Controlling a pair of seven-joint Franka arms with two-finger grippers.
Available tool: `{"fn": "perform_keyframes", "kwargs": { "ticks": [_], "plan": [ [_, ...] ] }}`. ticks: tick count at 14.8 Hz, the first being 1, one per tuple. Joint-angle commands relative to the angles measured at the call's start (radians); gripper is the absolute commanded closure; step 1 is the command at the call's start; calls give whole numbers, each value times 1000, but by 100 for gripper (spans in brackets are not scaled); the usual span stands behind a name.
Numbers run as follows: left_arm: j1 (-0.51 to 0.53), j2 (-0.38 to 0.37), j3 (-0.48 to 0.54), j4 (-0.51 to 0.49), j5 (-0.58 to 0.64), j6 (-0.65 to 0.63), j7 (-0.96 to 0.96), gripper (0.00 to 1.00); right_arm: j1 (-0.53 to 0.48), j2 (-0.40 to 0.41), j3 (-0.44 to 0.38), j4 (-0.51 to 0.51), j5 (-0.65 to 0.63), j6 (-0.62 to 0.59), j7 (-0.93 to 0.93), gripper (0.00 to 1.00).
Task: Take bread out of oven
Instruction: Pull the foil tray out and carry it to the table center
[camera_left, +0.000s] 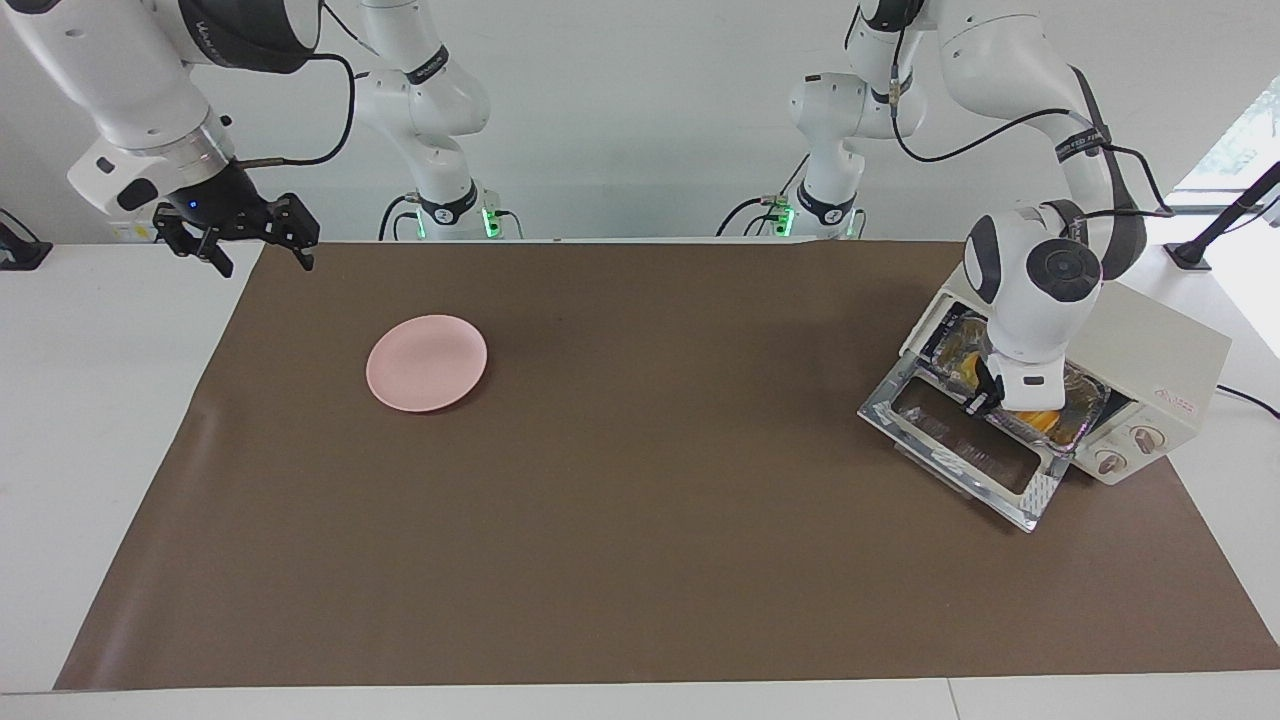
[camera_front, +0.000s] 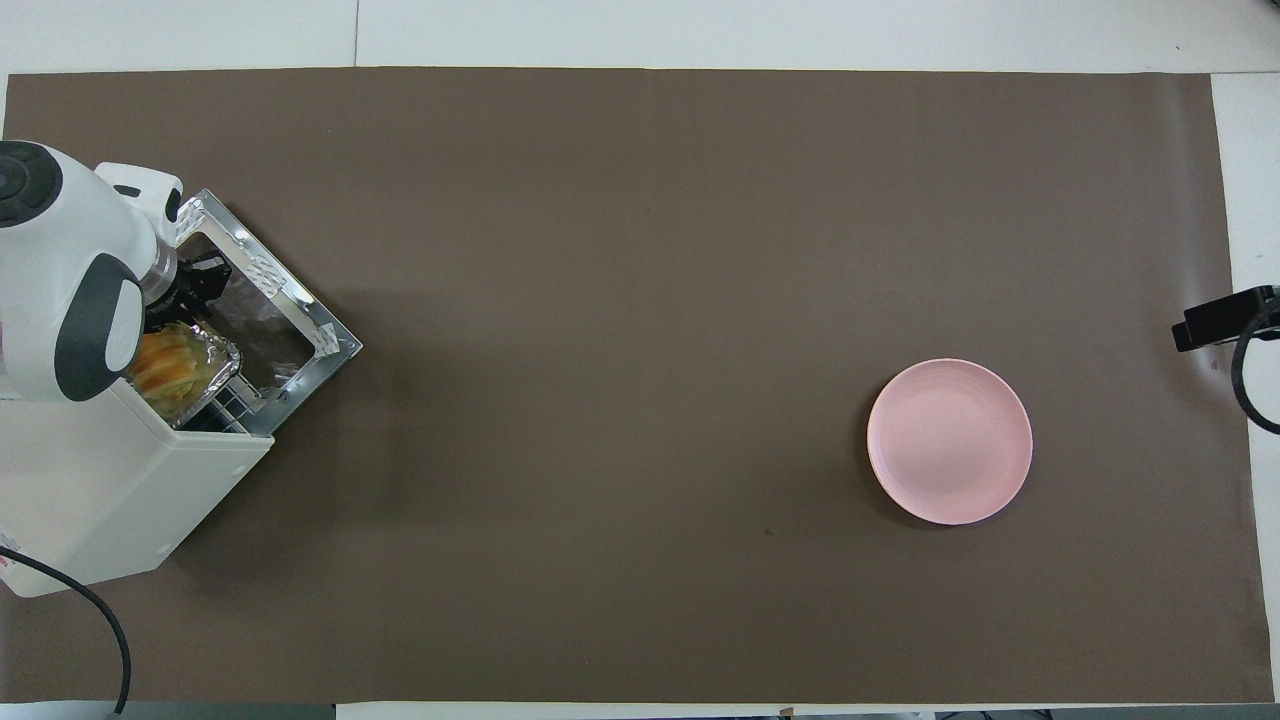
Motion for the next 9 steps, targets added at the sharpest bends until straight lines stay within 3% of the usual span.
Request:
{"fn": "perform_keyframes", "kwargs": {
  "ticks": [1, 5, 9],
  "plan": [
    [-46, -11, -10, 31, 27, 3, 17, 100, -3, -24, 3, -29, 14, 14, 17, 0],
    [-126, 18, -20, 132, 9, -73, 21, 100, -3, -26, 3, -29, 14, 14, 17, 0],
    [-283, 70, -20, 255, -126, -121, 20, 100, -5, -26, 3, -29, 14, 14, 17, 0]
  ]
}}
